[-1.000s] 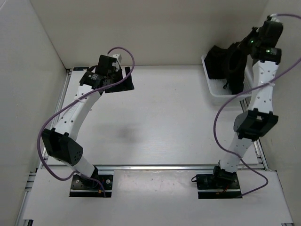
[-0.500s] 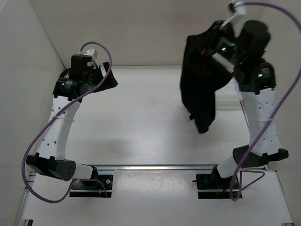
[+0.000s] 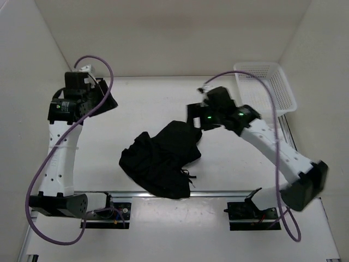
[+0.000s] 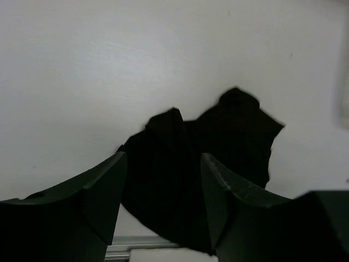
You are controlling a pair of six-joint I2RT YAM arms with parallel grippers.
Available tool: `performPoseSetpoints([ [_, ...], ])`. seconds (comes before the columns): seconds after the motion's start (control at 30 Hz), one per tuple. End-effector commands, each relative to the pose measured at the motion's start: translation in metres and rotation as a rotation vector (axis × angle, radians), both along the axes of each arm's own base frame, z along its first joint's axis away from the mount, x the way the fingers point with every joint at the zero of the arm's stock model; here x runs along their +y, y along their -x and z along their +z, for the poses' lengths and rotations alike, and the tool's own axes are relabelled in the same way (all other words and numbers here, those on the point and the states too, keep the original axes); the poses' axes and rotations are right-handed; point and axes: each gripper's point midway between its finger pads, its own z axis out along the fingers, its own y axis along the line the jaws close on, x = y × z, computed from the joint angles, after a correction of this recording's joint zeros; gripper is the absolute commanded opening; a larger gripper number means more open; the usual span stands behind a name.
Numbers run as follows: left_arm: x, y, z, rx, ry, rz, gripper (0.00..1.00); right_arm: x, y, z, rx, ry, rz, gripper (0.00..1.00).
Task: Fold and stack the shorts
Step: Move the shorts to the center of the board, then flatten the shorts out
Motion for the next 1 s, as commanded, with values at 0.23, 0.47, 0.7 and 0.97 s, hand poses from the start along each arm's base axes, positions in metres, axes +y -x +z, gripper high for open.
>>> performPoseSetpoints([
  [0.23, -0.085, 0.078, -0.183, 0.480, 0.205, -0.141, 0.84, -0.039, 0.094, -0.067, 0.139, 0.035, -0.021, 0.98],
  [0.47, -0.089, 0.102, -0.268, 0.698, 0.200, 0.012, 0.93, 0.026, 0.172, -0.125, 0.232, 0.160, 0.298, 1.00],
  [0.7, -0.086, 0.086, -0.293, 0.749, 0.142, 0.047, 0.20, 0.052, 0.171, -0.164, 0.250, 0.267, 0.402, 0.53],
  [0.97, -0.097, 0.020, -0.243, 0.598, 0.181, -0.023, 0.10, -0.002, 0.066, -0.126, 0.069, 0.364, 0.116, 0.00],
])
